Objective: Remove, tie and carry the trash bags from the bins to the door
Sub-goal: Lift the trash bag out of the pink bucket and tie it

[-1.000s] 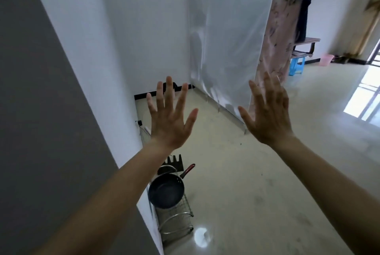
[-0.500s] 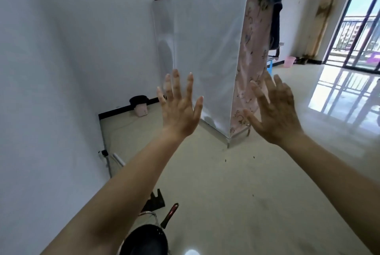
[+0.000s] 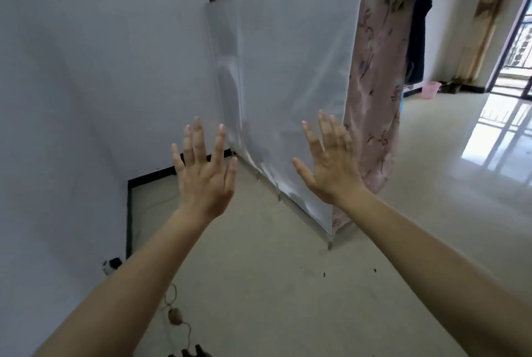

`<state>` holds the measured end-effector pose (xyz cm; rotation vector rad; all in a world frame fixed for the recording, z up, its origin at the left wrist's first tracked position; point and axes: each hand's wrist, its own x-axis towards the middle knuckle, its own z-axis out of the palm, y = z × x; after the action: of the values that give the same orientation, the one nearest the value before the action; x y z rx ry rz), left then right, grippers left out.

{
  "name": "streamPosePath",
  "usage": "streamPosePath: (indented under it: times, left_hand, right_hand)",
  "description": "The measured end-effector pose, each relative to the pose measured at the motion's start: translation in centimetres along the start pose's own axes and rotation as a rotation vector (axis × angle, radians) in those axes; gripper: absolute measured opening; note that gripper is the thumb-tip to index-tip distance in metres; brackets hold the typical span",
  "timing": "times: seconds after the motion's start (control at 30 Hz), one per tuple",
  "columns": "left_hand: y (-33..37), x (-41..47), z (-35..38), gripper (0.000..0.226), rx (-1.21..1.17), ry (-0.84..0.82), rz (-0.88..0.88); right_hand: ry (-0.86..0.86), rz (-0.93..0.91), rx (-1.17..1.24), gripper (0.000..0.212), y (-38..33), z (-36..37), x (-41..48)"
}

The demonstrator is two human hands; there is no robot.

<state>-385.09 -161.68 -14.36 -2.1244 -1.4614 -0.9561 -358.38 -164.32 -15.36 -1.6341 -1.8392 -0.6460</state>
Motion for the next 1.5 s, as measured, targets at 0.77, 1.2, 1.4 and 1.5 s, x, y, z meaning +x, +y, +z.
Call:
streamPosePath:
  times: [0.77, 1.2, 1.4, 1.5]
  left_hand:
    - [-34.3, 33.4, 36.5, 0.066, 0.109, -0.117, -0.181]
    - [-51.0, 56.5, 60.8, 0.069, 0.241, -0.249, -0.203]
    - [-61.2, 62.3, 68.1, 0.069, 0.25, -0.265, -0.297]
    - [-67.0, 64.1, 72.0, 0.07, 0.264, -0.297, -0.361]
  right_hand:
    - [-0.162, -0.123, 0.241, 0.076, -5.1, 47.6, 44.4]
    - [-0.185, -0.179, 0.305, 0.076, -2.8, 77.4, 71.7]
    - [-0.274, -0.23, 0.376, 0.075, -7.2, 89.6, 83.1]
    - [-0.284, -0.285, 0.38, 0.075, -9.7, 95.8, 86.7]
